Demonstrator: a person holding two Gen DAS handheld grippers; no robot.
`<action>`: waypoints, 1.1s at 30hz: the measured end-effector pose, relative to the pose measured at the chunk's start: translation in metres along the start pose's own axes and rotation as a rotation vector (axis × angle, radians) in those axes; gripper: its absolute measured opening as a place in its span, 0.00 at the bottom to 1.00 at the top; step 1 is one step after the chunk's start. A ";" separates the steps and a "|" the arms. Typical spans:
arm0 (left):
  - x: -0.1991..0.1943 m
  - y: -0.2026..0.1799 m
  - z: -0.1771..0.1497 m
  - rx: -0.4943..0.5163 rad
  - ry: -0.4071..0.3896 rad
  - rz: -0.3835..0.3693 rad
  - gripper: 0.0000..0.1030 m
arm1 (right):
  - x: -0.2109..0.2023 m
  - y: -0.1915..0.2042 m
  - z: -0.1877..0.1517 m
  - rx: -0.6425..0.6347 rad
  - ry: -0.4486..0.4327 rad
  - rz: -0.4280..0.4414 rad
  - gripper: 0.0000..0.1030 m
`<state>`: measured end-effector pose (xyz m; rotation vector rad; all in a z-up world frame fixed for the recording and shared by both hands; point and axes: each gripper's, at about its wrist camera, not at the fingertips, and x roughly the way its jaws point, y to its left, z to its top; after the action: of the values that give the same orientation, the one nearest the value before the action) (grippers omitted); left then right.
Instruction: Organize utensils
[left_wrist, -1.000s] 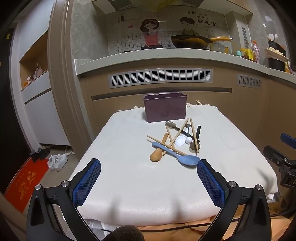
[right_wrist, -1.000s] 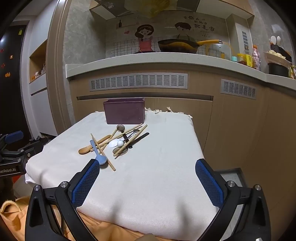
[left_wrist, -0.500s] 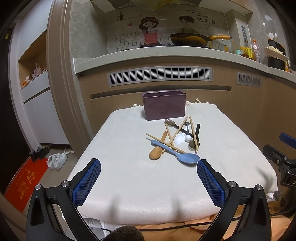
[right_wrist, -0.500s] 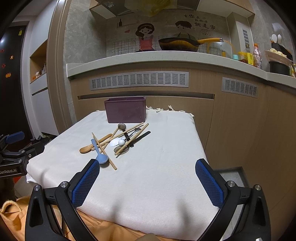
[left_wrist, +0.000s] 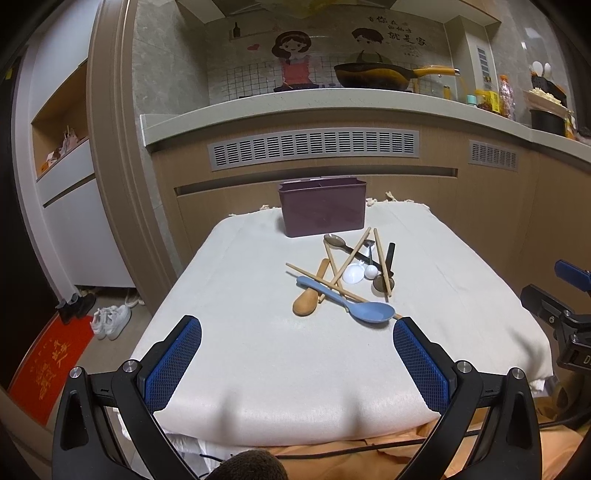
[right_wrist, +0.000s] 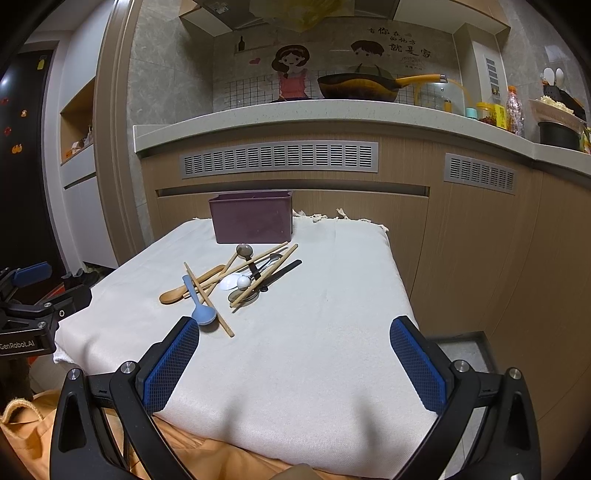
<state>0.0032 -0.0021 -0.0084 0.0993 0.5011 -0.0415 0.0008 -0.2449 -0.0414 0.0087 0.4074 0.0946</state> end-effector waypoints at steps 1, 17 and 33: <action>0.000 0.000 0.000 0.001 0.001 -0.001 1.00 | 0.000 0.000 0.000 0.000 0.000 0.000 1.00; 0.001 -0.004 -0.003 0.016 0.011 -0.017 1.00 | 0.000 0.003 0.000 -0.002 0.002 0.002 1.00; 0.001 -0.003 0.000 0.014 0.013 -0.018 1.00 | 0.002 0.004 -0.001 -0.002 0.004 0.005 1.00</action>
<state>0.0040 -0.0051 -0.0097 0.1090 0.5152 -0.0622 0.0014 -0.2403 -0.0427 0.0080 0.4118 0.1002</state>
